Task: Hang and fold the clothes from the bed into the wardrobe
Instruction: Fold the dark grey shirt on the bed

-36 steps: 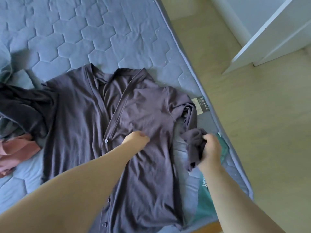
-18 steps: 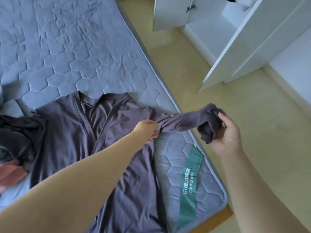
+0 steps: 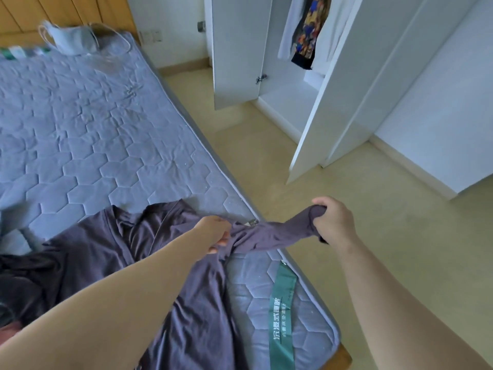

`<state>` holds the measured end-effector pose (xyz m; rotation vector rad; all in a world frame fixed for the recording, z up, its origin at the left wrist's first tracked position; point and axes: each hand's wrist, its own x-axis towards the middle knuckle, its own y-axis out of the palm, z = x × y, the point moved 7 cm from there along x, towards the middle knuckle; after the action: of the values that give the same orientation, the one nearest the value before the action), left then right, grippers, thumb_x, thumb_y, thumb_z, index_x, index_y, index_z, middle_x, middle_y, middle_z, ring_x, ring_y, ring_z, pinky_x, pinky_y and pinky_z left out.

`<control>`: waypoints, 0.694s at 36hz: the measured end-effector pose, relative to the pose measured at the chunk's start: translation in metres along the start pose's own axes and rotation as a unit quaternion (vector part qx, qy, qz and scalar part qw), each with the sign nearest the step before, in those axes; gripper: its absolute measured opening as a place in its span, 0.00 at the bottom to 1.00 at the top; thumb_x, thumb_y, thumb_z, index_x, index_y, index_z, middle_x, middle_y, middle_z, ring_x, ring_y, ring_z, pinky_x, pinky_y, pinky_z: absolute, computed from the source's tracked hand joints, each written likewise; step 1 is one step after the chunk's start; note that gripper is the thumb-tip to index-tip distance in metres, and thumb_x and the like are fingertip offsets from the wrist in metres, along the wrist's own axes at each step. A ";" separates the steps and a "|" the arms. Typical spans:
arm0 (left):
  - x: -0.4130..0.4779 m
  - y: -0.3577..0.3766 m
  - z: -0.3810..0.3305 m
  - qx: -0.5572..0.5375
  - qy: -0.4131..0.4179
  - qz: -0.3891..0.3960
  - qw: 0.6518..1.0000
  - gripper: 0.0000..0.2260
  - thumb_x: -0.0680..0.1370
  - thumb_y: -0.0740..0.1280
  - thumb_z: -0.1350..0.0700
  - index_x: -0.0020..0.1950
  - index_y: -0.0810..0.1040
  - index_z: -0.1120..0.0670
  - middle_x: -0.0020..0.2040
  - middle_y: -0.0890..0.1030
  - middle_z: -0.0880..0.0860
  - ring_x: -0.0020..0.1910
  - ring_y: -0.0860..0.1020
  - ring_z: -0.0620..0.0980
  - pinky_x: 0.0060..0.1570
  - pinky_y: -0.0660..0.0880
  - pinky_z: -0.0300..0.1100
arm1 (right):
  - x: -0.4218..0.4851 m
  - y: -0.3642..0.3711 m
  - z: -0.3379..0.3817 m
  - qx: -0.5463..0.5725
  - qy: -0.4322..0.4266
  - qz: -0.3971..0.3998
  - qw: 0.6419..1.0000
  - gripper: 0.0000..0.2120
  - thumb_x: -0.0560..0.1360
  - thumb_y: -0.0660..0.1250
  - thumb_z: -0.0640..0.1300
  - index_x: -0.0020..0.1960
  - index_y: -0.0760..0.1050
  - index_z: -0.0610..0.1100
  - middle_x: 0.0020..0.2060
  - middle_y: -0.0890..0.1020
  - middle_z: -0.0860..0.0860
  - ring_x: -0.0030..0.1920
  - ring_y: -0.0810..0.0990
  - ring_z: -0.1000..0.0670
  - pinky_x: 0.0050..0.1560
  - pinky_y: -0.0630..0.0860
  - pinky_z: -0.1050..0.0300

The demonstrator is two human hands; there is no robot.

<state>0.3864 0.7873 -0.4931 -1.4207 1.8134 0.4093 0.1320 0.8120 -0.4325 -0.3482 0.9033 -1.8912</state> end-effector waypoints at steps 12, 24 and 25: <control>-0.028 0.007 -0.024 0.024 -0.006 0.036 0.999 0.13 0.83 0.52 0.58 0.38 0.66 0.53 0.34 0.68 0.49 0.30 0.67 0.46 0.32 0.58 0.35 | -0.010 -0.044 0.046 -0.018 -0.156 -0.114 0.981 0.16 0.68 0.57 0.23 0.39 0.82 0.34 0.58 0.79 0.39 0.61 0.74 0.39 0.52 0.69 0.56; -0.032 -0.009 -0.008 0.016 0.005 -0.016 1.000 0.03 0.80 0.59 0.58 0.49 0.72 0.54 0.35 0.73 0.51 0.31 0.71 0.47 0.33 0.63 0.37 | 0.001 -0.030 0.019 0.010 -0.004 -0.034 0.999 0.10 0.75 0.64 0.39 0.55 0.78 0.38 0.50 0.81 0.42 0.50 0.76 0.42 0.45 0.66 0.58; -0.032 -0.011 -0.006 0.017 0.006 -0.018 1.000 0.04 0.80 0.59 0.58 0.50 0.72 0.54 0.35 0.74 0.51 0.31 0.71 0.47 0.33 0.64 0.37 | 0.002 -0.031 0.016 0.035 0.019 -0.039 0.998 0.09 0.75 0.65 0.40 0.52 0.80 0.38 0.45 0.81 0.43 0.46 0.76 0.43 0.43 0.67 0.58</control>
<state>0.3959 0.8010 -0.4634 -1.4333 1.7923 0.3506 0.1201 0.8111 -0.4002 -0.3097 0.8563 -2.0023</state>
